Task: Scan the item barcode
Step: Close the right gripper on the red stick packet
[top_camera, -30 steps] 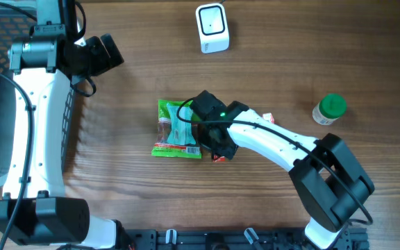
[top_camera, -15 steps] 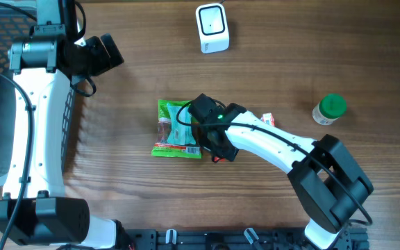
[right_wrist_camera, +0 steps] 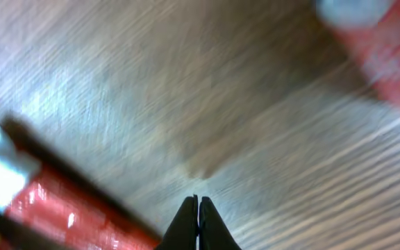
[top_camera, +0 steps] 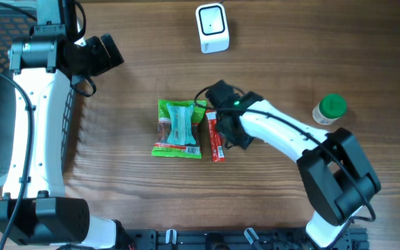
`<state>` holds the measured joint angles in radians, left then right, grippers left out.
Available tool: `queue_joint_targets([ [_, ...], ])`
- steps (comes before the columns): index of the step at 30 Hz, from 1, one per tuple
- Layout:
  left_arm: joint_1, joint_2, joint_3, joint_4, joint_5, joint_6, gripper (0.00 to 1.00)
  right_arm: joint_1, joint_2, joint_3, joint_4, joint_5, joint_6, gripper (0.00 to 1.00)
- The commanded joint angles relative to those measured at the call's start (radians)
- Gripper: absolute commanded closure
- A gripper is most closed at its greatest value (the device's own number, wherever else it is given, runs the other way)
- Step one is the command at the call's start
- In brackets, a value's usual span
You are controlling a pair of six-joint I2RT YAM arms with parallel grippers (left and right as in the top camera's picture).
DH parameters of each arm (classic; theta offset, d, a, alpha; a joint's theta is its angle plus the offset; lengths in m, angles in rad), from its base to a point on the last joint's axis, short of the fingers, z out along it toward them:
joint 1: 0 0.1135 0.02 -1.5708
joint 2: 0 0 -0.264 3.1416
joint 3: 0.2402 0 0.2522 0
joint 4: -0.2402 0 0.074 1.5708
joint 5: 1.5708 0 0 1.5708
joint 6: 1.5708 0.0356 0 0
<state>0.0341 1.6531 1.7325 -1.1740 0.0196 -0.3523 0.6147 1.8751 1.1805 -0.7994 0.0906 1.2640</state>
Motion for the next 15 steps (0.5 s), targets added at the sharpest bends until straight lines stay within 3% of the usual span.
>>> queue_joint_targets([
  [1, 0.003, 0.0, -0.002, 0.002, -0.006, 0.016, 0.0, -0.03, 0.018, -0.011, 0.006, 0.077, 0.012, 0.96],
  [4, 0.003, 0.0, -0.003, 0.002, -0.006, 0.016, 0.0, -0.039, 0.018, -0.011, 0.033, 0.08, -0.05, 0.96],
  [9, 0.003, 0.0, -0.002, 0.002, -0.006, 0.016, 0.0, -0.045, 0.009, 0.021, 0.067, -0.203, -0.27, 0.96],
  [15, 0.003, 0.0, -0.002, 0.002, -0.006, 0.016, 0.0, -0.003, 0.008, 0.022, 0.032, -0.441, -0.277, 0.96],
])
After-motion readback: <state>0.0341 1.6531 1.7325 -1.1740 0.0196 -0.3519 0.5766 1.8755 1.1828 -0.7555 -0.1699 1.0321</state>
